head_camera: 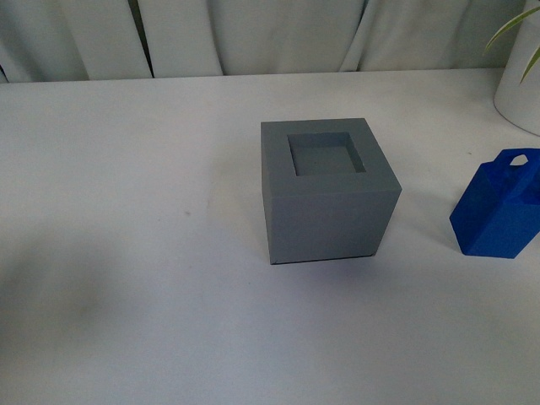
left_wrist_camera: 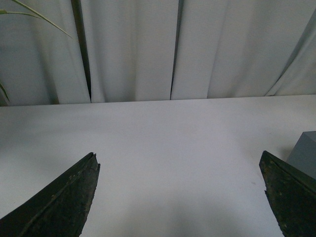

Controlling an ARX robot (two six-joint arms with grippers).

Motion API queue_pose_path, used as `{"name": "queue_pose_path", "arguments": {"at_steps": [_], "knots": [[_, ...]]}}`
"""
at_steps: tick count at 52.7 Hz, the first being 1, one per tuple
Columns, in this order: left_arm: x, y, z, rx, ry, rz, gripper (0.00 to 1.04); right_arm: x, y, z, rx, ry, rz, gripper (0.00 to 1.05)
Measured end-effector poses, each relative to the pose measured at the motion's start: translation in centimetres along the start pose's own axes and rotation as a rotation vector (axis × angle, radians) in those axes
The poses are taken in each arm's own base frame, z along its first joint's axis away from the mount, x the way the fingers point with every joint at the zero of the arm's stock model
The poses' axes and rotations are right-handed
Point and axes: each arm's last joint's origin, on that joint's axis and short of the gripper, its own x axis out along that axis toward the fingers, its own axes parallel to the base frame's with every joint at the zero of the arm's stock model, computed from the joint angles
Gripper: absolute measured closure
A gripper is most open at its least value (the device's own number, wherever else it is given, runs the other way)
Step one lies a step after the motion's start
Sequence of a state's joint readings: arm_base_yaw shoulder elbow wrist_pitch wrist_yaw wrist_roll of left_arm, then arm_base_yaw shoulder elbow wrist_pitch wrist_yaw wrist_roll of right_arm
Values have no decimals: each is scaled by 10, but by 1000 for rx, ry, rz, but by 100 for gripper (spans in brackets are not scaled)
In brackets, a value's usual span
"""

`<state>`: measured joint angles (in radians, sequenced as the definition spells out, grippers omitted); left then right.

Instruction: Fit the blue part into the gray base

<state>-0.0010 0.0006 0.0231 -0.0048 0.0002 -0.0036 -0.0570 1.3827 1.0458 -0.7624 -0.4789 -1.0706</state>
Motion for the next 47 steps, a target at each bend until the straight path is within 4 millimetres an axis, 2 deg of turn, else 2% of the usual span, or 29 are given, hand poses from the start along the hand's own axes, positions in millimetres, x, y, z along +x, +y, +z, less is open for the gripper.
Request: {"name": "queue_pose_path", "arguments": {"at_steps": [9, 20, 30, 47], "knots": [[0, 0, 0, 0, 0, 0, 6, 21, -23, 12, -142, 206, 151, 7], [0, 0, 0, 0, 0, 0, 6, 45, -39, 30, -253, 278, 198, 7], [0, 0, 0, 0, 0, 0, 6, 66, -41, 36, -290, 322, 246, 7], [0, 0, 0, 0, 0, 0, 6, 99, -43, 31, -349, 390, 291, 7]]}}
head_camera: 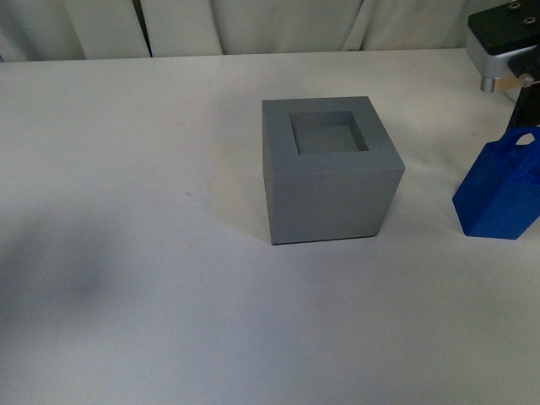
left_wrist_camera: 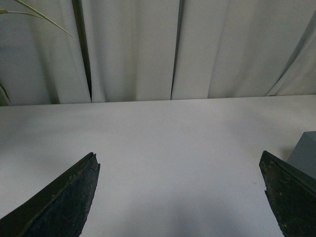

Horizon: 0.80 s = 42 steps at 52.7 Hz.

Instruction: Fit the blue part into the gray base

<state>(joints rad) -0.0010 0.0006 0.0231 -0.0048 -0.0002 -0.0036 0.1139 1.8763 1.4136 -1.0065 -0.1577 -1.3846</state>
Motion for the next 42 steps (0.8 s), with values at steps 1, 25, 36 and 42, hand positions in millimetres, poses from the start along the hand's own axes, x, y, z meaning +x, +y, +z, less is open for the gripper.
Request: {"name": "queue_pose_path", "arguments": {"at_steps": [1, 25, 36, 42], "knots": [[0, 0, 0, 0, 0, 0, 6, 1, -1, 0, -2, 0, 2, 7], [0, 0, 0, 0, 0, 0, 6, 12, -14, 5, -16, -7, 3, 7], [0, 0, 0, 0, 0, 0, 6, 15, -15, 6, -15, -1, 2, 34], [0, 0, 0, 0, 0, 0, 6, 12, -15, 6, -10, 0, 13, 53]]}}
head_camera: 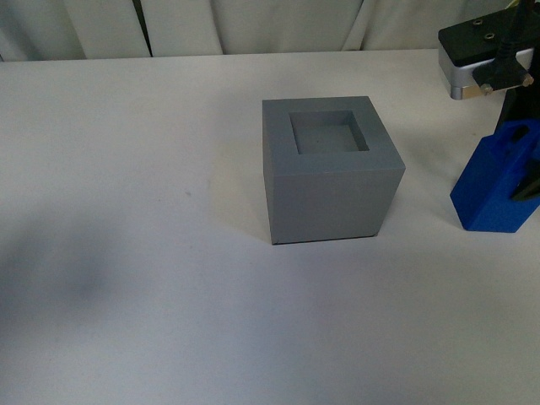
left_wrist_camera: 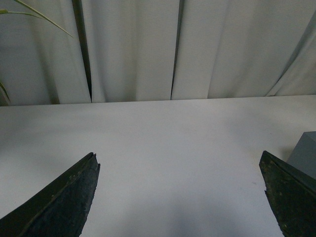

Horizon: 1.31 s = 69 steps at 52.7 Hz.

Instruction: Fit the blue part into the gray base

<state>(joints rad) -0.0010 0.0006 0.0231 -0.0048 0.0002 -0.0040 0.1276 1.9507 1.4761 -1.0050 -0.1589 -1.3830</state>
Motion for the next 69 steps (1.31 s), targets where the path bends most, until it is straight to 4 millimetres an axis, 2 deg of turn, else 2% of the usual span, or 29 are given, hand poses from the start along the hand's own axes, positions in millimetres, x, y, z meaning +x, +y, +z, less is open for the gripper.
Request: {"name": "queue_pose_path", "arguments": {"at_steps": [3, 8, 17, 24, 29, 39, 46, 69], "knots": [[0, 0, 0, 0, 0, 0, 6, -4, -2, 1, 1, -3, -3, 58], [0, 0, 0, 0, 0, 0, 6, -14, -3, 3, 3, -21, -1, 58], [0, 0, 0, 0, 0, 0, 6, -62, -7, 18, -12, -114, -45, 58], [0, 0, 0, 0, 0, 0, 6, -91, -6, 44, -61, -188, -64, 59], [0, 0, 0, 0, 0, 0, 6, -99, -1, 64, -108, -209, -67, 59], [0, 0, 0, 0, 0, 0, 6, -97, 1, 91, -163, -222, -56, 59], [0, 0, 0, 0, 0, 0, 6, -83, -1, 107, -192, -205, -26, 59], [0, 0, 0, 0, 0, 0, 6, -67, -8, 135, -228, -184, -4, 59]]}}
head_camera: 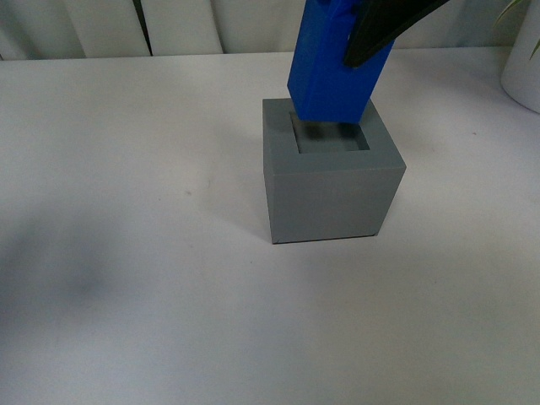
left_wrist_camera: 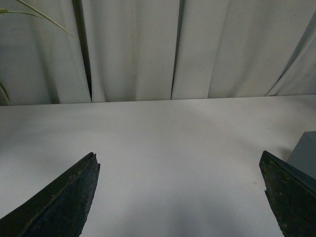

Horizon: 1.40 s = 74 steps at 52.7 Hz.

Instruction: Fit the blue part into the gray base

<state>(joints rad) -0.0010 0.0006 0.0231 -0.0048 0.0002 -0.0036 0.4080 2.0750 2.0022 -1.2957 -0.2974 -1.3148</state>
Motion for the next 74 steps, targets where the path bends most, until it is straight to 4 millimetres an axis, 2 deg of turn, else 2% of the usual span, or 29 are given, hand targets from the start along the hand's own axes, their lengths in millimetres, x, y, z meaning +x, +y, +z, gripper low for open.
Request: {"name": "queue_pose_path", "arguments": {"at_steps": [18, 57, 74], "knots": [[0, 0, 0, 0, 0, 0, 6, 12, 1, 3, -5, 12, 23, 59], [0, 0, 0, 0, 0, 0, 6, 14, 8, -3, -7, 54, 52, 59], [0, 0, 0, 0, 0, 0, 6, 24, 11, -6, -17, 57, 50, 57]]}}
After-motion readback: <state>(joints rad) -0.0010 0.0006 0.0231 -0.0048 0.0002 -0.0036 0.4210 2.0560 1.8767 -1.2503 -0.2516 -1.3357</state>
